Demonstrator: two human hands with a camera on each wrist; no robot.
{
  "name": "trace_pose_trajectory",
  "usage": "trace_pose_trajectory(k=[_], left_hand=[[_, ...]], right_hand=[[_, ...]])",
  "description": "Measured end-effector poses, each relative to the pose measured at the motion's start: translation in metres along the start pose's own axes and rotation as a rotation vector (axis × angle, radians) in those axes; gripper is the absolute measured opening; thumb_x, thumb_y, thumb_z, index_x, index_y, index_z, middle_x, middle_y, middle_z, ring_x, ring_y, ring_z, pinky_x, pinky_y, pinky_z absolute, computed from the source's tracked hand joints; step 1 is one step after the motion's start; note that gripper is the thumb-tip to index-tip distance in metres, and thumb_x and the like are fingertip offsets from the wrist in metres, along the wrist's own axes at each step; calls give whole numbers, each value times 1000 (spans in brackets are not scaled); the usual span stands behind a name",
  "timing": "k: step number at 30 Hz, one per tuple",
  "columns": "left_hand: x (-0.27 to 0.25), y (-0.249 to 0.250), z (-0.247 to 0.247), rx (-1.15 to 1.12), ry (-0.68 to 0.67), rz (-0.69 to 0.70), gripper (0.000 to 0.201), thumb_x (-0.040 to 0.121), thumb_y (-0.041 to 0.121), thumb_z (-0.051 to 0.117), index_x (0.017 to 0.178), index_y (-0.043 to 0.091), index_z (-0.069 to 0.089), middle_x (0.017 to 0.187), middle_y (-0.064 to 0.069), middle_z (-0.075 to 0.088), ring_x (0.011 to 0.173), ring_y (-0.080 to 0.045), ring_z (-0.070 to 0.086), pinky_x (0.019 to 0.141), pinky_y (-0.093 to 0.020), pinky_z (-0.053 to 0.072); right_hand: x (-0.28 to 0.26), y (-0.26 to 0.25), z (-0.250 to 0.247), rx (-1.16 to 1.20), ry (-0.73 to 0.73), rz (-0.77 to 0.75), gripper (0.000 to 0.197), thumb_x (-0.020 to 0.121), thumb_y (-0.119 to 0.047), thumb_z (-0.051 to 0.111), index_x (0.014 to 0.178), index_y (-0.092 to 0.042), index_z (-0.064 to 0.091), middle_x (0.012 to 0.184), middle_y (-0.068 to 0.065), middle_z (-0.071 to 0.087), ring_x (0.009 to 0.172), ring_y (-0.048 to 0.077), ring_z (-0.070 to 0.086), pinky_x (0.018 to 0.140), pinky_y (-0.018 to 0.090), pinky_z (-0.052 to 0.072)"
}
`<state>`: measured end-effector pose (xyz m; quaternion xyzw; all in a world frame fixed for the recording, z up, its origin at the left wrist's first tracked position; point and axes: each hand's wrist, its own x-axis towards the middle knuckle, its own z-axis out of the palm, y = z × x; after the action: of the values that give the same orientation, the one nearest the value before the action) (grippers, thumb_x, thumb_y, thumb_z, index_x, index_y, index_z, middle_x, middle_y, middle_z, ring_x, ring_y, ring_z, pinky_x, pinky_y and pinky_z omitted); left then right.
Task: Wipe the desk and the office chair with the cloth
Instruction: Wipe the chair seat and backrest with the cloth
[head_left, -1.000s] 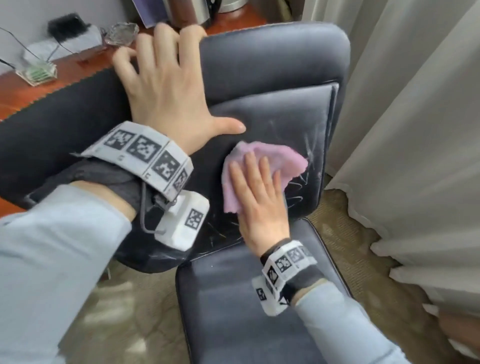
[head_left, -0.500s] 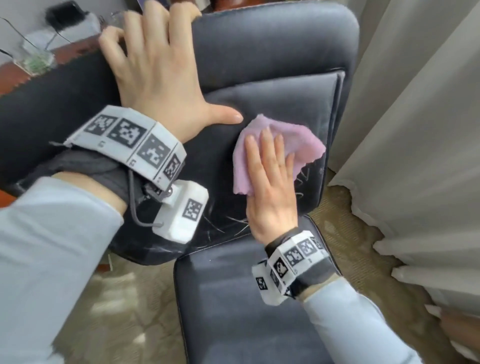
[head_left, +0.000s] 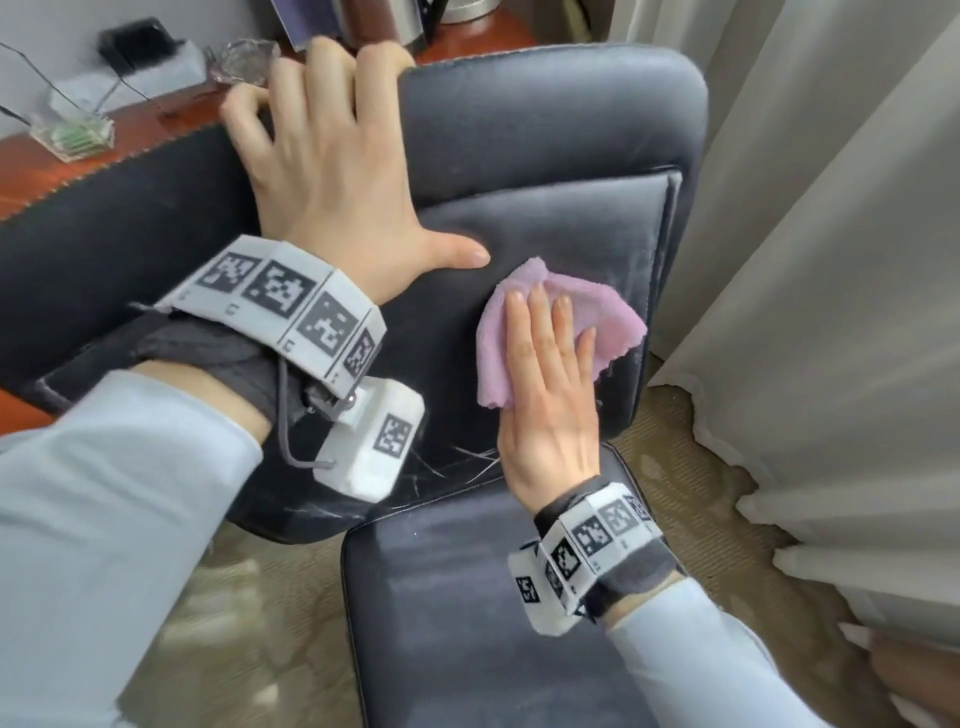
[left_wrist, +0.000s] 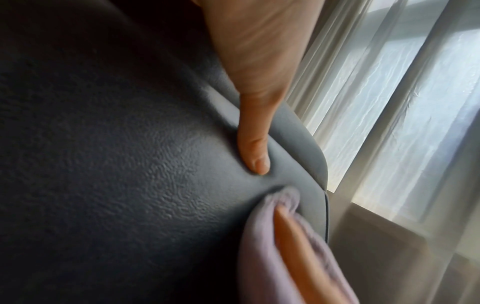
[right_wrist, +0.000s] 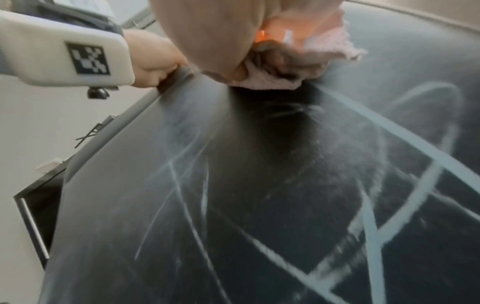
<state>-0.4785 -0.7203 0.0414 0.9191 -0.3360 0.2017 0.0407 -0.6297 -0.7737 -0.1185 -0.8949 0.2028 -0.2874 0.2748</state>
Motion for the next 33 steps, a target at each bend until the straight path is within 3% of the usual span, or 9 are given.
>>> trace_pose_trajectory(k=[3, 9, 14, 16, 22, 24, 28, 30, 33], left_hand=[[-1, -2, 1, 16, 4, 6, 117, 46, 85, 70, 136, 17, 40, 128, -11, 48, 118, -35, 46, 100, -51, 32], [1, 0, 1, -1, 1, 17, 114, 48, 82, 70, 136, 16, 39, 129, -13, 48, 119, -36, 45, 102, -53, 31], [4, 5, -7, 4, -56, 2, 116, 47, 82, 73, 134, 15, 38, 130, -19, 46, 120, -40, 43, 99, -57, 30], [7, 10, -8, 25, -87, 11, 118, 46, 84, 72, 135, 16, 36, 131, -19, 44, 120, -42, 42, 98, -59, 30], [10, 23, -4, 45, -57, -20, 116, 42, 86, 72, 129, 16, 40, 123, -17, 49, 112, -42, 46, 95, -59, 32], [11, 23, -2, 39, -67, -32, 115, 41, 85, 74, 128, 16, 40, 122, -18, 49, 112, -42, 47, 95, -60, 32], [8, 18, -1, 42, -48, -22, 112, 47, 81, 73, 131, 14, 37, 126, -22, 47, 115, -46, 45, 97, -60, 32], [6, 16, 1, 50, -36, 3, 113, 51, 80, 71, 134, 12, 35, 130, -23, 45, 120, -45, 43, 104, -60, 28], [4, 20, 2, 43, -12, 57, 116, 56, 84, 69, 137, 9, 34, 133, -21, 45, 123, -43, 42, 111, -58, 26]], right_hand=[[19, -8, -7, 8, 72, -23, 75, 84, 7, 37, 154, -9, 14, 162, 7, 11, 151, 30, 2, 122, 53, 1], [47, -17, -12, 20, 329, 8, 58, 91, 5, 47, 147, -2, 38, 156, 17, 30, 149, 35, 17, 119, 59, 14], [-5, -6, 10, -78, 85, -106, 74, 79, 5, 52, 150, -8, 32, 159, 13, 24, 149, 36, 16, 119, 58, 15], [0, 14, -6, -126, 88, -91, 75, 79, 5, 46, 151, -9, 30, 159, 13, 21, 149, 36, 15, 118, 60, 13], [68, 33, -43, -8, 405, 42, 59, 88, 13, 44, 146, 5, 34, 155, 30, 24, 146, 48, 12, 116, 63, 15], [42, 26, -22, 39, 327, 12, 66, 84, 16, 47, 147, 5, 31, 157, 27, 18, 148, 45, 8, 118, 62, 13], [-51, 34, 24, 29, -58, 13, 94, 66, 20, 50, 152, -3, 23, 164, 6, -3, 151, 36, 1, 116, 64, 16], [-58, 39, 23, 44, -58, 12, 91, 68, 21, 51, 152, -2, 25, 163, 9, 4, 151, 36, 3, 118, 62, 13], [-9, 30, -7, 81, 58, 21, 80, 79, 16, 45, 152, -4, 20, 161, 13, 5, 151, 31, -6, 121, 54, 1]])
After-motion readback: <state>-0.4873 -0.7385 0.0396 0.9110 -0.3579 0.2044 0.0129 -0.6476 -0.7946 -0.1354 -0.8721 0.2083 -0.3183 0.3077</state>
